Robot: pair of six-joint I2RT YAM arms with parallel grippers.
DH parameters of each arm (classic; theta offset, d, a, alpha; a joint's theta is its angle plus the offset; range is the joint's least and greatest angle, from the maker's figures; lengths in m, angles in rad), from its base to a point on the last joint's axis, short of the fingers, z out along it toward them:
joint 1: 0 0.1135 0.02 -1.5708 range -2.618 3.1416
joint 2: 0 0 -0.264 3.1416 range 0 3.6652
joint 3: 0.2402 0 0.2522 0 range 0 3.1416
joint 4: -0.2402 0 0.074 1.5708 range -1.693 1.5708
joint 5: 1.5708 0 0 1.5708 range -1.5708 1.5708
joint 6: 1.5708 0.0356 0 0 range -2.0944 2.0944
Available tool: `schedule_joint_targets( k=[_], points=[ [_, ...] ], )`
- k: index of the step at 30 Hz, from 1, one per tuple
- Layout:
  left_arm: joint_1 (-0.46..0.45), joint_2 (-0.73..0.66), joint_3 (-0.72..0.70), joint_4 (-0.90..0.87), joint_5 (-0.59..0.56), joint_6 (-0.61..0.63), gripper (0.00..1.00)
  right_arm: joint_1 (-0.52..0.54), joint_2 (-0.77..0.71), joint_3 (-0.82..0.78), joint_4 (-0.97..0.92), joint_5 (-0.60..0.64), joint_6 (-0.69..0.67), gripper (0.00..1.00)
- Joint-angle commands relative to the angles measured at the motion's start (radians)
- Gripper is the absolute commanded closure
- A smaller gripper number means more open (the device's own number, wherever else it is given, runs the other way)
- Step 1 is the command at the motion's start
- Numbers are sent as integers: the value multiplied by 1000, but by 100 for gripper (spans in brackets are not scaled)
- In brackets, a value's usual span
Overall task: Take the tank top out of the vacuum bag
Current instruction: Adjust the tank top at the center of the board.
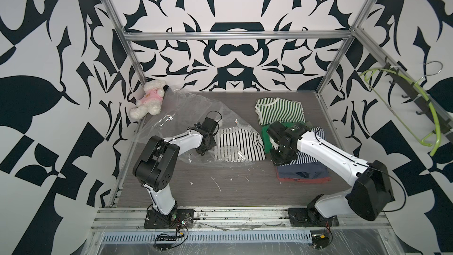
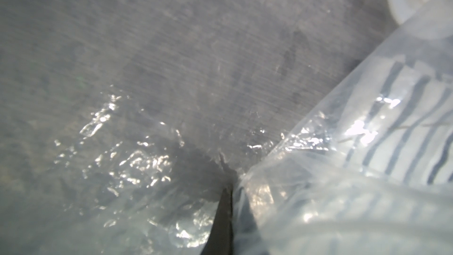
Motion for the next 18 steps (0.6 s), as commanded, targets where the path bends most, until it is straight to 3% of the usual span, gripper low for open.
schedule_joint_targets(
  k=[1, 3, 4, 6, 7, 9, 15, 18],
  points=[
    [2, 52, -11, -14, 22, -2, 100, 7, -27, 2, -82, -96, 22, 100],
    [3, 55, -11, -12, 21, -2, 100, 6, -41, 17, -87, -119, 11, 97],
    [3, 55, -12, -11, 22, -3, 100, 7, -51, 26, -83, -116, 8, 89],
    [3, 60, -11, -11, 23, -2, 100, 7, -78, 55, -63, -83, 1, 55],
    [2, 61, -8, -11, 25, -2, 100, 6, -92, 68, -53, -49, 6, 44],
    [2, 59, -10, -11, 26, -3, 100, -13, -132, 90, -23, 28, 33, 34],
    [2, 52, -16, -12, 19, 0, 100, -274, -295, -11, 66, 139, 142, 34],
    [2, 50, -16, -11, 21, 1, 100, -421, -399, -95, 111, 158, 199, 40]
  ],
)
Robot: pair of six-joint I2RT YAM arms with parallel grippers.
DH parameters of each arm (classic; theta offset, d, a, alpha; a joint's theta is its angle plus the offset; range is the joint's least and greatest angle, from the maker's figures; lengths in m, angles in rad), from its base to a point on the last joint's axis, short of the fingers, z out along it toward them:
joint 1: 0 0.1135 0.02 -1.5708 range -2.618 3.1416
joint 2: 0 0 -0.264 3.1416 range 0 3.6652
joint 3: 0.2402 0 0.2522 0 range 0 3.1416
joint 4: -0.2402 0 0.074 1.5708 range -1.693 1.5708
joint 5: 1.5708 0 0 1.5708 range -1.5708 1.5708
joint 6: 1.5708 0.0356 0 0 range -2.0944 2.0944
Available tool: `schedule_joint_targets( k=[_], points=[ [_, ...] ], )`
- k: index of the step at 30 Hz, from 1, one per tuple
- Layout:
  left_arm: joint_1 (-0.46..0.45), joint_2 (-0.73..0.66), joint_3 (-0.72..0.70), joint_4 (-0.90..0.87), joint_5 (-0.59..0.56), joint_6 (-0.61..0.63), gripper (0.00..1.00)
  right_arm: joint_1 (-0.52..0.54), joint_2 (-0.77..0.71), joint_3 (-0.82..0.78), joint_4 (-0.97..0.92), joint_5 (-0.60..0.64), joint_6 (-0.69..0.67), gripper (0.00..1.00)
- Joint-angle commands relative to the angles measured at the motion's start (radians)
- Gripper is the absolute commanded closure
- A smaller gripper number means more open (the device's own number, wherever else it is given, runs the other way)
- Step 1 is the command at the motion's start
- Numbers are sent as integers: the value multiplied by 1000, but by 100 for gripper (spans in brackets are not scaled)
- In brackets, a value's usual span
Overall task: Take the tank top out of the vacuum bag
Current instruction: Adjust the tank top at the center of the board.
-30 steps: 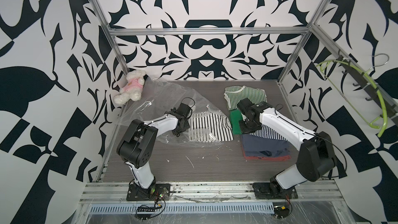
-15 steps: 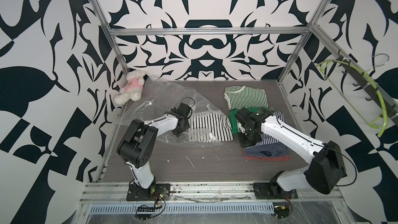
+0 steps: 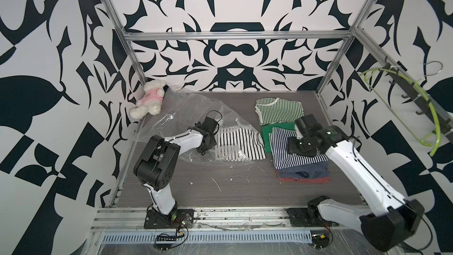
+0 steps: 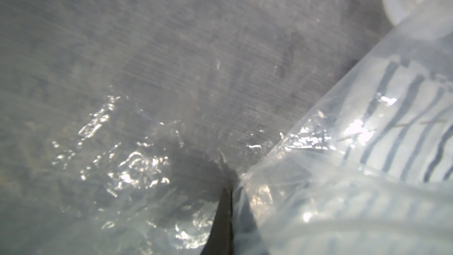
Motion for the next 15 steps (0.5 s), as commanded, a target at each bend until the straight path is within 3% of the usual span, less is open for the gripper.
schedule_joint_targets(
  k=[1, 6, 9, 15],
  points=[
    [2, 41, -23, -29, 21, 0, 100, -130, -100, -81, 40, 73, 93, 42],
    [2, 44, -14, -32, 22, 6, 100, -355, -159, -149, 76, 3, 126, 46],
    [2, 47, -13, -31, 23, 5, 100, -464, -143, -177, 93, -115, 129, 47],
    [2, 51, -18, -27, 24, 2, 100, -591, -78, -225, 155, -276, 128, 49]
  ],
)
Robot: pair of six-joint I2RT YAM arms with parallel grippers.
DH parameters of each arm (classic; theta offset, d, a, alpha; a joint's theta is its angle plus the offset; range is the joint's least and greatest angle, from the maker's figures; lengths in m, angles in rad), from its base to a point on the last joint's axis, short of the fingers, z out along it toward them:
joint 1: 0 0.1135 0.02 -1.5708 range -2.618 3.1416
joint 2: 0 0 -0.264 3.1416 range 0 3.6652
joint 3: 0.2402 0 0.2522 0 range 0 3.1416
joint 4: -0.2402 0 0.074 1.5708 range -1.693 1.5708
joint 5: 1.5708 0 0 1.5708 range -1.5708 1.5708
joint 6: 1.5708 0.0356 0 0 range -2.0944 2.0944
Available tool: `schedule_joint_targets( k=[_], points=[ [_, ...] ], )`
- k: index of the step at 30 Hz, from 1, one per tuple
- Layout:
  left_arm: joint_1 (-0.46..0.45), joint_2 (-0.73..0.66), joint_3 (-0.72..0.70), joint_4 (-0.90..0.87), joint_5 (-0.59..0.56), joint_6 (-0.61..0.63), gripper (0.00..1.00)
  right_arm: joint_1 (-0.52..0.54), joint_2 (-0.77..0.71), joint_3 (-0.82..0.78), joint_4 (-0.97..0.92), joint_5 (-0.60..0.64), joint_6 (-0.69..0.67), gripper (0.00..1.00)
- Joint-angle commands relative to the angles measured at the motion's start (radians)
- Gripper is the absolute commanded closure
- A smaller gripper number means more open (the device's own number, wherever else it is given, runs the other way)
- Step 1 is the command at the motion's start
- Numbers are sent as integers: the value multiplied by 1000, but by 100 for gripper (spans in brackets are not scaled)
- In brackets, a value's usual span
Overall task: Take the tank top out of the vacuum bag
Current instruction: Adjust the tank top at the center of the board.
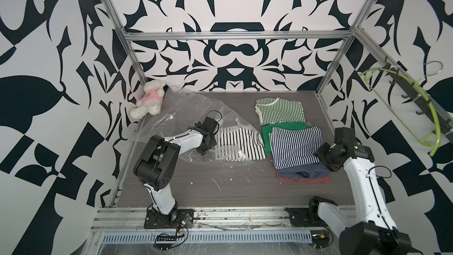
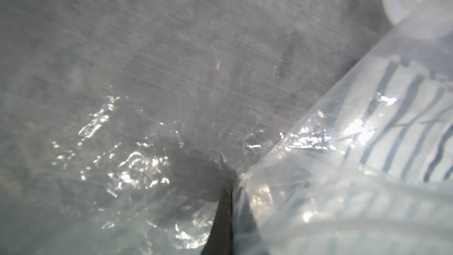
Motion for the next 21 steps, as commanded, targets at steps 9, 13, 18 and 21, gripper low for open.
schedule_joint_targets(
  k=[9, 13, 18, 21],
  points=[
    [2, 49, -26, -30, 20, 1, 100, -122, 135, -30, 112, -177, 15, 49],
    [3, 46, -23, -30, 15, 1, 100, -133, 155, -46, 138, -170, 15, 48],
    [2, 47, -13, -27, 16, 1, 100, -145, 169, -63, 180, -152, 9, 62],
    [3, 47, -13, -31, 16, 4, 100, -145, 154, -54, 166, -148, 8, 94]
  ],
)
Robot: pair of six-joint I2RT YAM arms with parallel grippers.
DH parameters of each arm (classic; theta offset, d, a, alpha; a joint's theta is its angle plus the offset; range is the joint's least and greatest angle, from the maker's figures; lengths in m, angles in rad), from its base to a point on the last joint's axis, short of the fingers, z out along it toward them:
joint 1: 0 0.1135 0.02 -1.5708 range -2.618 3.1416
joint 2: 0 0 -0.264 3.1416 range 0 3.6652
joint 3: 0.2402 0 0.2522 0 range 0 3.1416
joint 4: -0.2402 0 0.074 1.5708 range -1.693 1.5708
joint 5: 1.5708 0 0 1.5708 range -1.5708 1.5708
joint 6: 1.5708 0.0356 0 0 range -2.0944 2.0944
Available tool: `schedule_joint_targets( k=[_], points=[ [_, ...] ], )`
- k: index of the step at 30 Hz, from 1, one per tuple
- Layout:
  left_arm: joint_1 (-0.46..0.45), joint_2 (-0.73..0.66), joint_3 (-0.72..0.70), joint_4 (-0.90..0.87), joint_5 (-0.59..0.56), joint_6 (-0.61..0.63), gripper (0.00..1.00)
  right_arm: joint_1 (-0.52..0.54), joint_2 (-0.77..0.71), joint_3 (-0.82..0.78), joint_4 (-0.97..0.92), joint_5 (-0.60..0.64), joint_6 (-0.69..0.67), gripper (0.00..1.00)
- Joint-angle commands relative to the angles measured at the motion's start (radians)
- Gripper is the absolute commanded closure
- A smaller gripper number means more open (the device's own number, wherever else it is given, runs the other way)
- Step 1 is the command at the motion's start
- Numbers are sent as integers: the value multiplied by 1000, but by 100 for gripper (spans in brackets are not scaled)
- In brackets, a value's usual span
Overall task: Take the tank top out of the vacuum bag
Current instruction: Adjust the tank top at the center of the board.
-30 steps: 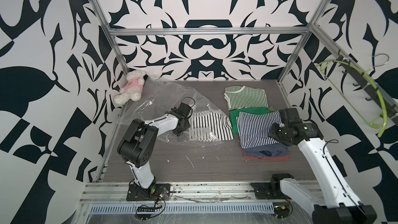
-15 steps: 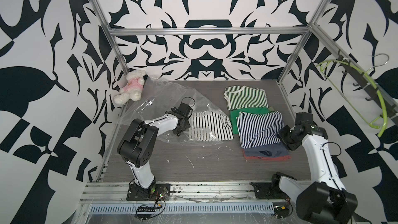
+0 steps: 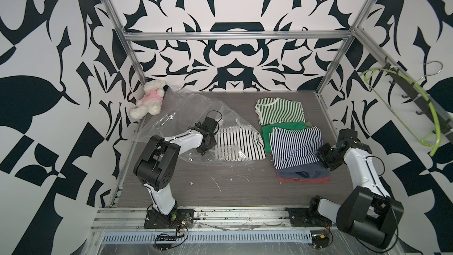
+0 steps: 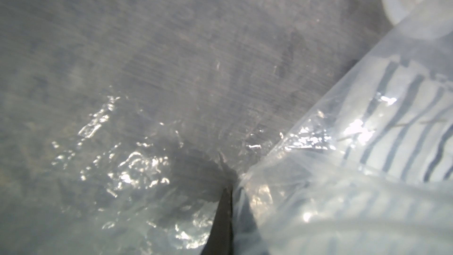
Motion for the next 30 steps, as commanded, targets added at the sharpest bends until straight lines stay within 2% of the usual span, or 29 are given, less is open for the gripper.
schedule_joint_targets(
  k=[1, 9, 14, 15, 16, 18, 21, 23, 26, 28, 30],
  points=[
    [2, 46, -14, -32, 15, 3, 100, -5, -34, 5, 2, 10, 0, 99],
    [2, 60, -11, -23, 18, -1, 100, -5, -177, -38, -135, 58, 5, 100],
    [2, 65, 5, -26, 16, 6, 100, -5, -213, -75, -173, 86, 31, 100],
    [2, 66, 10, -30, 16, 7, 100, -5, -216, -72, -170, 90, 31, 95],
    [3, 67, 14, -30, 17, 10, 100, -5, -216, -64, -168, 89, 33, 84],
    [2, 66, 16, -32, 17, 13, 100, -4, -217, -34, -164, 80, 26, 56],
    [3, 55, 10, -29, 16, 14, 100, -4, -252, 14, -137, 49, -18, 35],
    [2, 43, 1, -19, 16, 12, 100, 1, -281, 39, -95, -10, -65, 28],
    [3, 30, -6, -12, 17, 16, 100, 30, -283, 65, -26, -138, -118, 27],
    [2, 25, -4, -12, 20, 22, 100, 90, -269, 68, 28, -181, -121, 27],
    [2, 20, 2, -18, 17, 26, 100, 199, -247, 66, 86, -159, -119, 27]
  ],
)
